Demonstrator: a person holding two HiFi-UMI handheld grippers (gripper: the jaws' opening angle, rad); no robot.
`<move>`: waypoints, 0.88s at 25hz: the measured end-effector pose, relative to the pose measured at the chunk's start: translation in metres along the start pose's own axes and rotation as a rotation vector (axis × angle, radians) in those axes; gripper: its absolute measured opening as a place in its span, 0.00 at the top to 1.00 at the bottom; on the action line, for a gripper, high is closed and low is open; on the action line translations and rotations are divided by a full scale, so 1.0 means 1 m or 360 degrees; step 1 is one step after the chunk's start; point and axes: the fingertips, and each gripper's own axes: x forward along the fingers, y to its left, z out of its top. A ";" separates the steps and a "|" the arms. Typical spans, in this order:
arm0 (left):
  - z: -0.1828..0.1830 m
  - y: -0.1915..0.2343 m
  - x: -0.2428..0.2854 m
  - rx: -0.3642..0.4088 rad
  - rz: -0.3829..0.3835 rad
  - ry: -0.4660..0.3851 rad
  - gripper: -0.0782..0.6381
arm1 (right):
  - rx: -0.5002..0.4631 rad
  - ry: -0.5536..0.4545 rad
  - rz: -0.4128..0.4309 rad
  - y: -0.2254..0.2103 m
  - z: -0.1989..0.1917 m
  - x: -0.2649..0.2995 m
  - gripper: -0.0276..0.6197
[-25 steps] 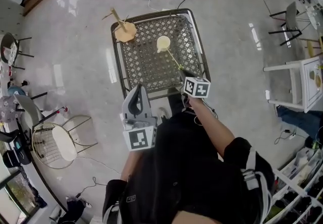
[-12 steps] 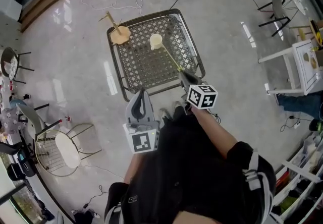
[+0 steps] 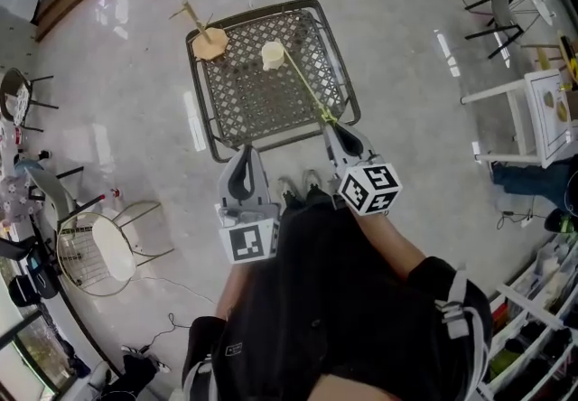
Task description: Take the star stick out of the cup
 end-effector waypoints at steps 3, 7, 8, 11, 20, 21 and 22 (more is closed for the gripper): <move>-0.002 -0.009 0.000 -0.0016 0.0000 0.0000 0.87 | 0.0000 0.0015 0.0025 -0.001 -0.005 -0.010 0.92; -0.005 -0.021 0.002 -0.0013 -0.0017 0.0019 0.87 | -0.0011 0.0016 0.0030 -0.007 -0.009 -0.016 0.92; -0.006 -0.023 0.003 -0.0012 -0.0017 0.0022 0.87 | -0.0015 0.0015 0.0031 -0.009 -0.009 -0.016 0.92; -0.007 -0.026 0.005 -0.0011 -0.0009 0.0024 0.87 | -0.0023 0.0013 0.0045 -0.012 -0.007 -0.016 0.93; -0.007 -0.029 0.012 0.0009 0.0001 0.0027 0.87 | -0.0012 0.0007 0.0067 -0.018 -0.004 -0.011 0.93; -0.007 -0.028 0.012 0.0009 0.0004 0.0027 0.87 | -0.0011 0.0003 0.0067 -0.018 -0.004 -0.010 0.93; -0.006 -0.028 0.012 0.0009 0.0006 0.0025 0.87 | -0.0011 0.0001 0.0067 -0.019 -0.003 -0.009 0.93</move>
